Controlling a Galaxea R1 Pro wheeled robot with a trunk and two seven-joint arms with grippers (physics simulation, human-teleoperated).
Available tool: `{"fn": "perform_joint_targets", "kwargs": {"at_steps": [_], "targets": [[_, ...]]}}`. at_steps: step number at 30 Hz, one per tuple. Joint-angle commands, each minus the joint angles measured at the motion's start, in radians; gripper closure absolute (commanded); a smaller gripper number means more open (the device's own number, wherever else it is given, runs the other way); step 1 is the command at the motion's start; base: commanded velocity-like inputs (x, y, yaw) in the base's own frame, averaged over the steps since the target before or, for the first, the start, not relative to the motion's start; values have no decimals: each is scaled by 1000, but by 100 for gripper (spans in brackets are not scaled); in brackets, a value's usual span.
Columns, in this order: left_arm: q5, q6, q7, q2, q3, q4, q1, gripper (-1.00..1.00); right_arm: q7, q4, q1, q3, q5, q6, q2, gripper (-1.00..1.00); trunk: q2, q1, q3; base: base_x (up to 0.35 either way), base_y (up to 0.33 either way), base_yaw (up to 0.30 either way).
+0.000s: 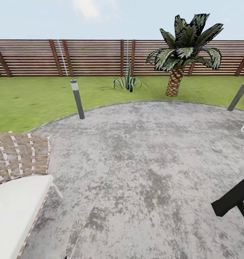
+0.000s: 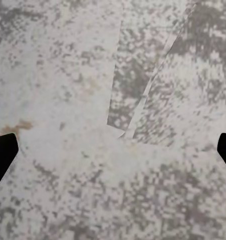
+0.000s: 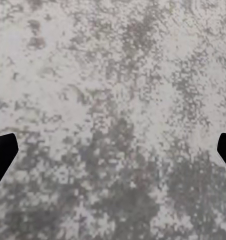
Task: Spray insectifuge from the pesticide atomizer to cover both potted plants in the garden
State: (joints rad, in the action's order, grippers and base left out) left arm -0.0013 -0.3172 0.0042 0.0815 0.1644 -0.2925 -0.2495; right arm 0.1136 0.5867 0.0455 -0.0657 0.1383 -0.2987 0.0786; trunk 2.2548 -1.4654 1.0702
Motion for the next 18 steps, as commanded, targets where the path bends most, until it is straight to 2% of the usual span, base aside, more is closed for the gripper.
{"fn": "perform_joint_targets", "kwargs": {"at_steps": [1, 18], "targets": [[0, -3, 0, 0, 1, 1, -1, -100, 5, -1, 0, -2, 11, -2, 0, -100, 0, 0, 1, 337, 0, 0], [0, -3, 0, 0, 1, 1, -1, -100, 5, -1, 0, 1, 9, -2, -1, -100, 0, 0, 1, 337, 0, 0]]}}
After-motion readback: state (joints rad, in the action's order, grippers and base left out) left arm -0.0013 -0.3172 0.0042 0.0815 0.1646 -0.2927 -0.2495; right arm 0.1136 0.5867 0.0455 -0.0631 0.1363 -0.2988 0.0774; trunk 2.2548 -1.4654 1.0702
